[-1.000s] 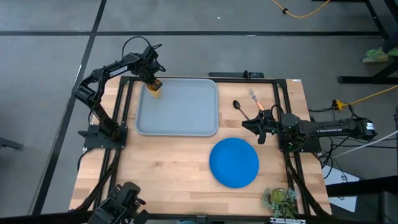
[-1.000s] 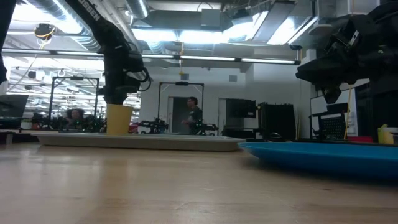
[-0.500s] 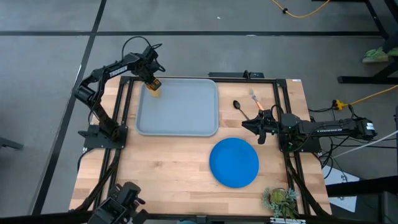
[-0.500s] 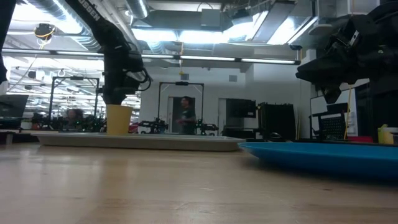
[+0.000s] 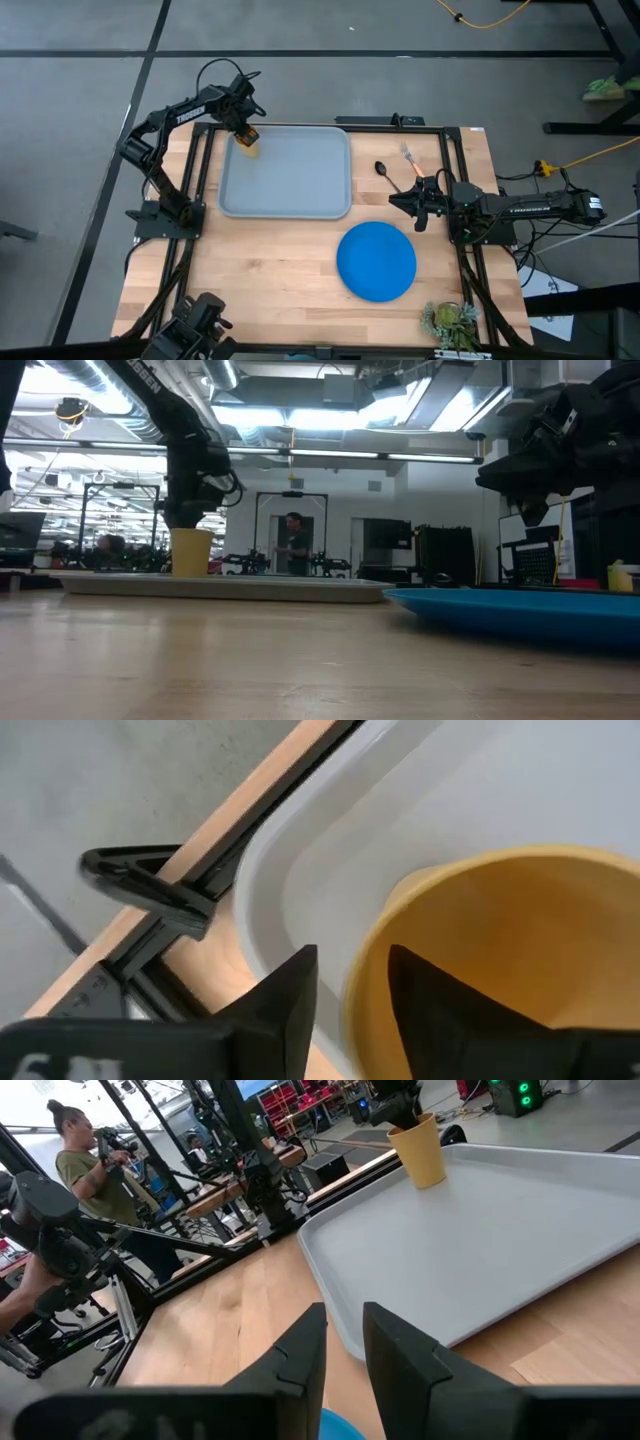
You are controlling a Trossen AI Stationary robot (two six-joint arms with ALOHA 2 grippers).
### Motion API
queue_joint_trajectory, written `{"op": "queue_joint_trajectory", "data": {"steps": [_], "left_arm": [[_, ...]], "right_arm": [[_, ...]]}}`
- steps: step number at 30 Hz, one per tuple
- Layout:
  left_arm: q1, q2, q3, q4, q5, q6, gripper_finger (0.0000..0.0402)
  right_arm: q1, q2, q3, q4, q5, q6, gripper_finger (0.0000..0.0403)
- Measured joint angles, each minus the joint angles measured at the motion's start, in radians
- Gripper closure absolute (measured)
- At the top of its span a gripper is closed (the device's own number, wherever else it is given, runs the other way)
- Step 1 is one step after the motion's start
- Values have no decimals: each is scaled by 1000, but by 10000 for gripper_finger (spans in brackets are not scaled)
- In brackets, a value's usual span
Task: Pick and place plate/cup/fork/spoon on tray
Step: Put the blue plate on the gray tray
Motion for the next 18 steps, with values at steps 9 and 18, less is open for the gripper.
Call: {"op": "queue_joint_trajectory", "data": {"steps": [9,18], "left_arm": [[-6,-51,1,-2,-1,-1,279],[-9,-265,1,-3,25,-6,280]], "right_arm": [[0,0,0,-2,0,-4,328],[0,0,0,-54,1,5,328]]}}
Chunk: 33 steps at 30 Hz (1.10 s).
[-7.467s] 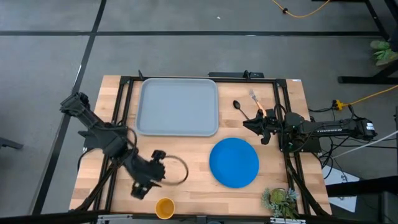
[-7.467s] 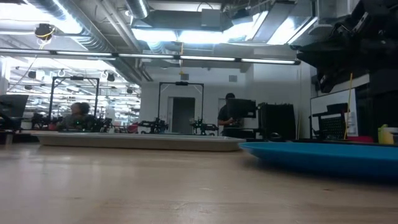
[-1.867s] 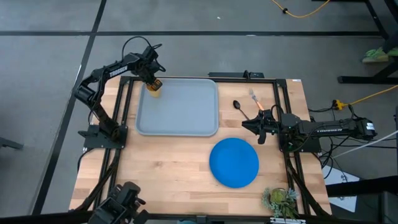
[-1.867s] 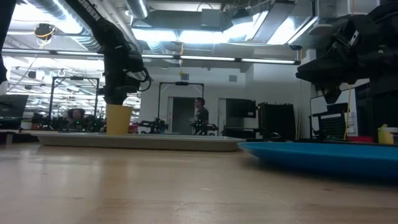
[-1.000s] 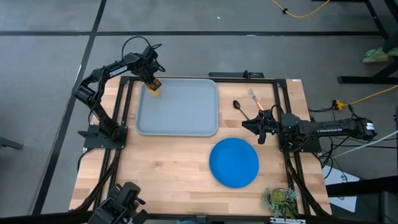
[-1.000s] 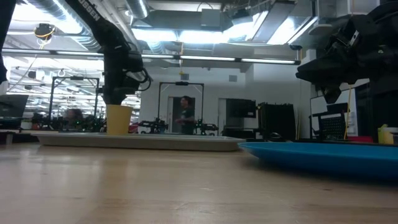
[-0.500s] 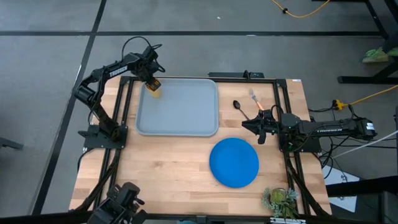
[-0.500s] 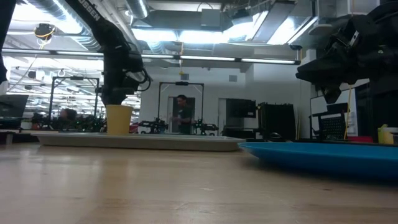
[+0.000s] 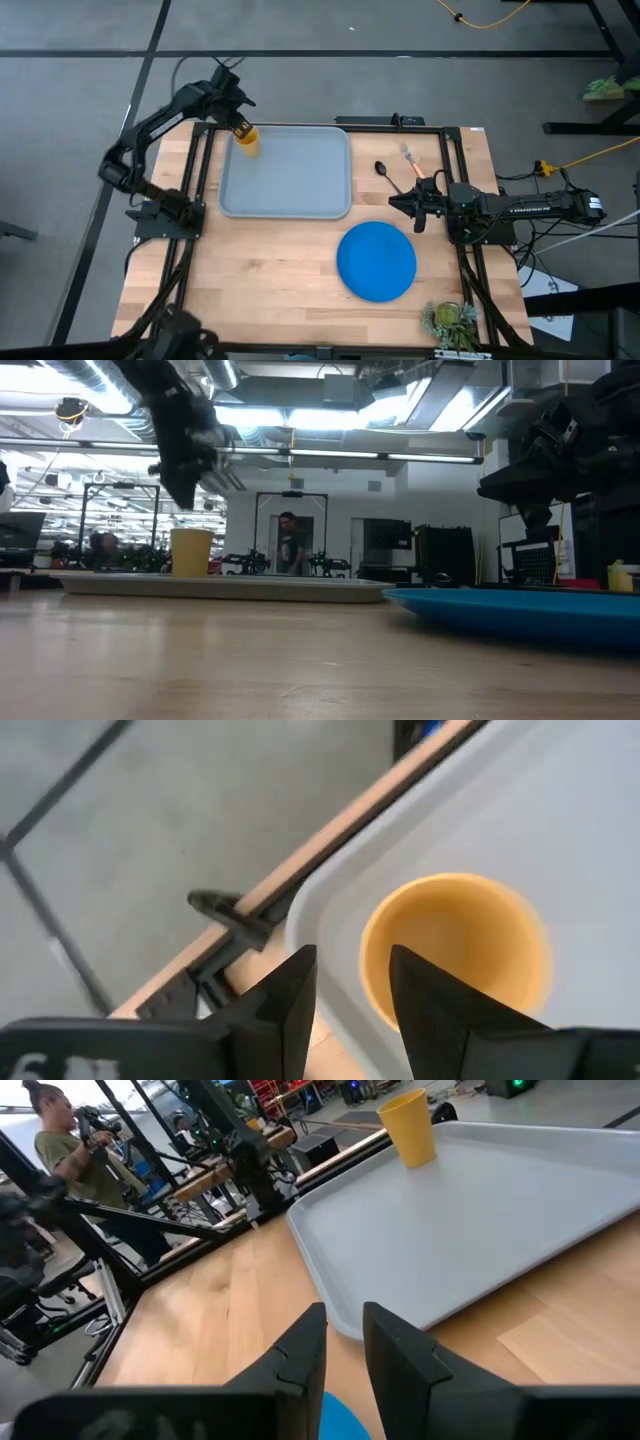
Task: Pick and place plate/cup/fork/spoon on tray
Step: Put the blue plate on the gray tray
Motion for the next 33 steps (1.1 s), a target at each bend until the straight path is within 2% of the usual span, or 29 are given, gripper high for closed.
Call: {"op": "queue_joint_trajectory", "data": {"steps": [2,10,13,15,19,21,26,30,33], "left_arm": [[-10,-66,0,0,86,-2,280],[-113,-290,0,-5,642,-37,280],[-189,-331,0,-38,779,-85,280],[-256,-352,0,-83,824,-113,280],[-416,-408,-25,-121,796,-105,280],[-504,-453,-84,-13,737,-158,280],[-709,-558,-318,346,512,-343,280],[-804,-626,-478,526,415,-400,280],[-850,-640,-543,630,366,-468,280]], "right_arm": [[0,-1,0,1,0,0,328],[0,-1,0,24,1,-3,328],[0,-1,0,35,8,0,328],[0,-1,0,35,8,13,328],[0,0,0,34,8,26,328],[0,0,0,34,8,26,328],[0,0,0,33,8,24,328],[0,0,0,33,8,24,328],[0,0,0,76,-25,49,328]]}}
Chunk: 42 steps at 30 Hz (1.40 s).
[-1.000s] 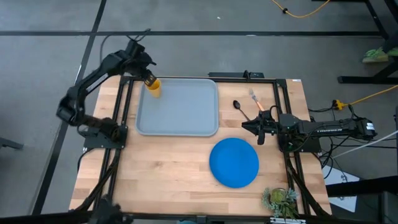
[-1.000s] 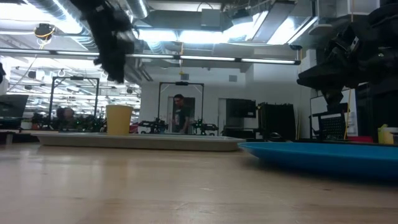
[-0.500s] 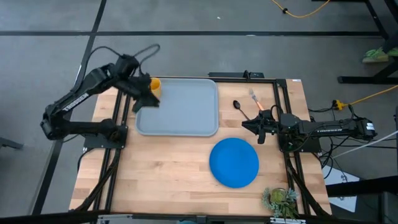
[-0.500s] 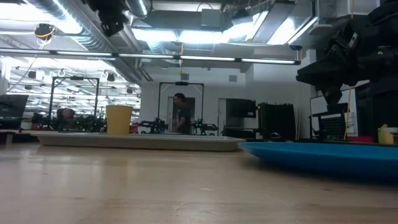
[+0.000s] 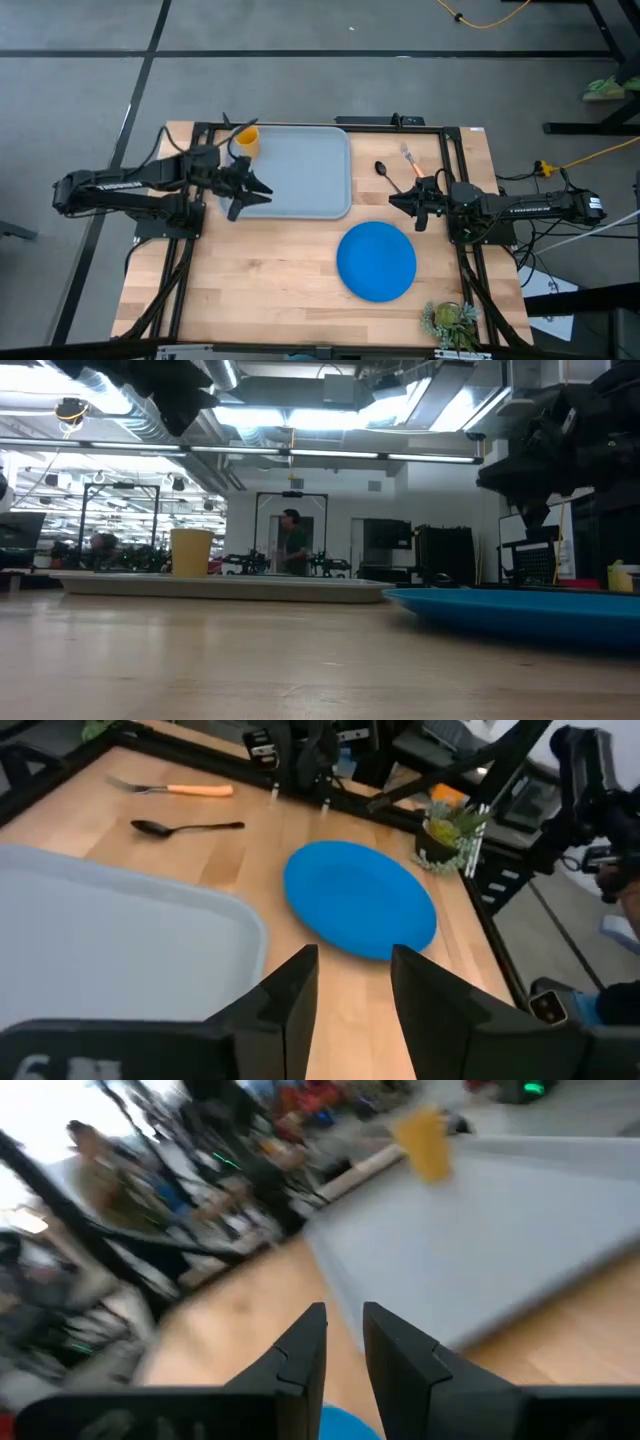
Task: Pick and place plate/cup/fork/spoon on tray
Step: Put the blue plate on the gray tray
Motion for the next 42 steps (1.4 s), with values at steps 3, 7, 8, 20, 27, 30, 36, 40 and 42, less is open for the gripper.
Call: {"op": "queue_joint_trajectory", "data": {"steps": [3,7,8,20,27,30,36,40,42], "left_arm": [[-34,0,-22,42,-44,6,280],[-63,3,-22,40,-92,45,280],[-67,4,-22,37,-95,57,280],[-105,3,-23,26,-96,82,280],[-129,3,-23,5,-186,82,280],[-135,3,-23,1,-213,82,280],[-138,3,-46,-1,-237,82,280],[-138,3,-72,-1,-237,82,280],[-138,3,-82,-1,-238,82,280]], "right_arm": [[0,0,0,246,-78,-34,328],[0,-2,0,662,-249,-238,328],[0,-2,3,733,-303,-284,328],[0,72,408,-577,-213,-30,328],[0,148,469,-1012,-36,168,328],[0,166,444,-1024,-49,224,328],[0,202,375,-1014,-115,337,328],[0,222,334,-1004,-146,397,328],[0,225,315,-974,-151,418,328]]}}
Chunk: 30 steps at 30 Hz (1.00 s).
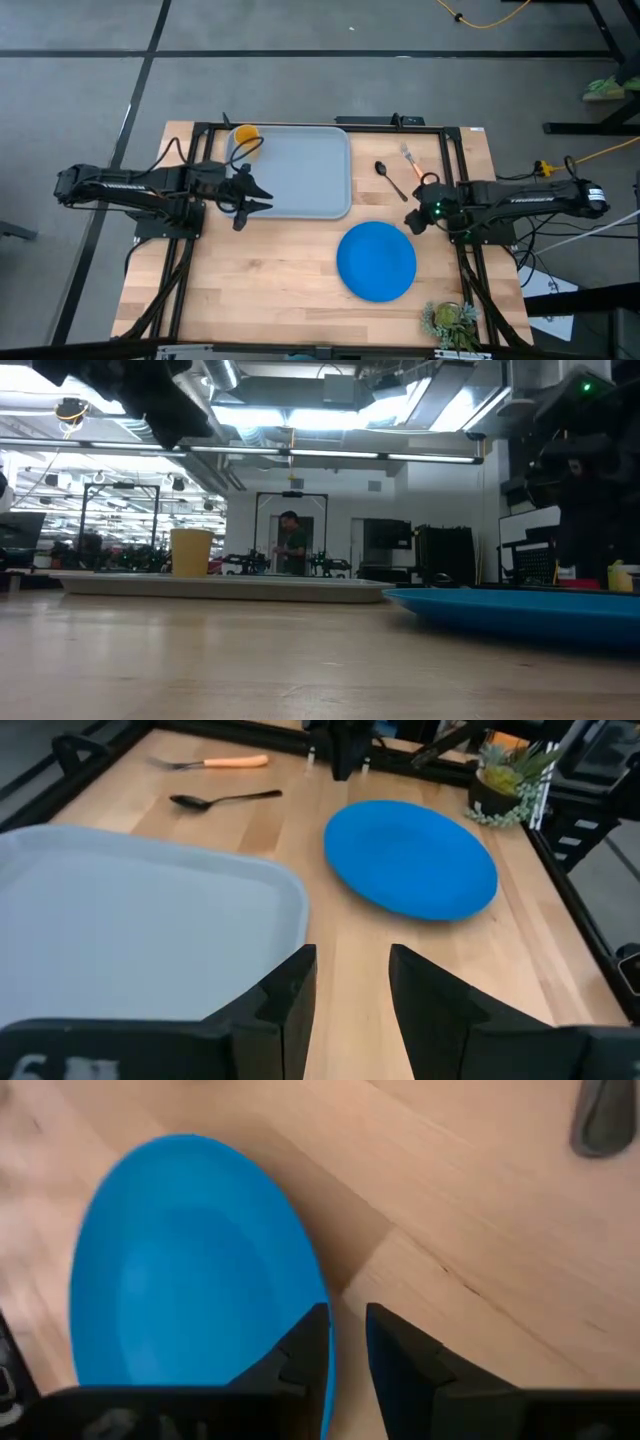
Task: Pick and place plate/cup/fork/spoon on tray
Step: Put the blue plate on the gray tray
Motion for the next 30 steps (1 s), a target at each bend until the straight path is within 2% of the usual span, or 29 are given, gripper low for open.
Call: {"op": "queue_joint_trajectory", "data": {"steps": [6,22,30], "left_arm": [[0,0,-7,26,0,0,280],[0,0,-7,48,0,0,280],[0,0,-7,47,0,0,280]], "right_arm": [[0,-1,-47,124,-33,8,328],[0,14,-149,258,-42,30,328],[0,66,-151,259,-62,28,328]]}}
